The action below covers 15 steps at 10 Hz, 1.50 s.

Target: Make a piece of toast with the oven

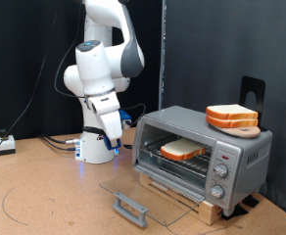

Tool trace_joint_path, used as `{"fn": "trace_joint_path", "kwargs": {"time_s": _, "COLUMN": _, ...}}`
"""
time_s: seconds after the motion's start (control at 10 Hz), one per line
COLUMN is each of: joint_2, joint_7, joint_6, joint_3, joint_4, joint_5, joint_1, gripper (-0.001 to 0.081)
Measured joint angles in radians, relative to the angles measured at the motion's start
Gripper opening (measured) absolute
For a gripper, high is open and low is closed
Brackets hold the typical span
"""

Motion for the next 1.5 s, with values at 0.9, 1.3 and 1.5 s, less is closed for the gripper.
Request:
{"fn": "trace_joint_path", "kwargs": {"time_s": 0.9, "joint_2": -0.175, "joint_7": -0.085, "joint_6": -0.379, "joint_3": -0.070, "joint_4": 0.058, "joint_5": 0.155, "joint_1": 0.058, "gripper": 0.0394}}
{"fn": "trace_joint_path", "kwargs": {"time_s": 1.3, "joint_2": -0.225, "joint_7": -0.134, "joint_6": -0.577, "joint_3": -0.060, "joint_4": 0.036, "joint_5": 0.237, "joint_1": 0.143, "gripper": 0.0394}}
{"fn": "trace_joint_path", "kwargs": {"time_s": 1.5, "joint_2": -0.269, "joint_7": -0.124, "joint_6": -0.569, "joint_3": -0.001, "joint_4": 0.008, "joint_5": 0.265, "joint_1": 0.173, "gripper": 0.0394}}
